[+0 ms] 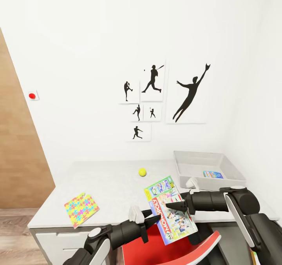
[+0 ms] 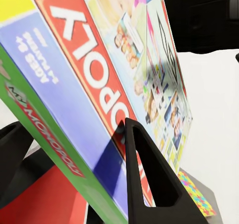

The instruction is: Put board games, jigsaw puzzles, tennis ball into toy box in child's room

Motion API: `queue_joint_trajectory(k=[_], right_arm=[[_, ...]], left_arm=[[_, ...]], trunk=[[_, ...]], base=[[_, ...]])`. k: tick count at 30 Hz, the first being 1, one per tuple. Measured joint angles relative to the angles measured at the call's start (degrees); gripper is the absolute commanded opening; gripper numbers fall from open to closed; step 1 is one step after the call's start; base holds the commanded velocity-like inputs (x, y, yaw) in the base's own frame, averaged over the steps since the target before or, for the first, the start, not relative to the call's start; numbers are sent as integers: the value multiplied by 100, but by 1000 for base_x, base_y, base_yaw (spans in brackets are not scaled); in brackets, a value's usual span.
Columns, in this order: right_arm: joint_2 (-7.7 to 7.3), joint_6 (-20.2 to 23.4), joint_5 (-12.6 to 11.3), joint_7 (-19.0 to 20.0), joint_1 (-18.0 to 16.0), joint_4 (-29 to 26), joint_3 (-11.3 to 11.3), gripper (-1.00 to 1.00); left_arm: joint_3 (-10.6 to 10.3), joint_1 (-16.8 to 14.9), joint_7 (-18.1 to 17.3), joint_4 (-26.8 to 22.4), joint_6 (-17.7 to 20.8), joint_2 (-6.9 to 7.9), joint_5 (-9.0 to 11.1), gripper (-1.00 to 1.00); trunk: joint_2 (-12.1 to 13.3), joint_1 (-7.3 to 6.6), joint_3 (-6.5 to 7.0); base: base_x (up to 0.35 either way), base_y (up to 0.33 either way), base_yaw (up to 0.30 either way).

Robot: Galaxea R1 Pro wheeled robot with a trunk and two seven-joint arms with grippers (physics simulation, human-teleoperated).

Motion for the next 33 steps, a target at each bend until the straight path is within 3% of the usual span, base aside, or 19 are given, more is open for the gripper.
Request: queue_joint_trajectory(k=[33], right_arm=[[-60, -119, 18, 14, -2, 0, -2, 100]], left_arm=[[74, 1, -164, -8, 23, 24, 26, -100]], trunk=[[0, 0, 0]], base=[[0, 0, 0]])
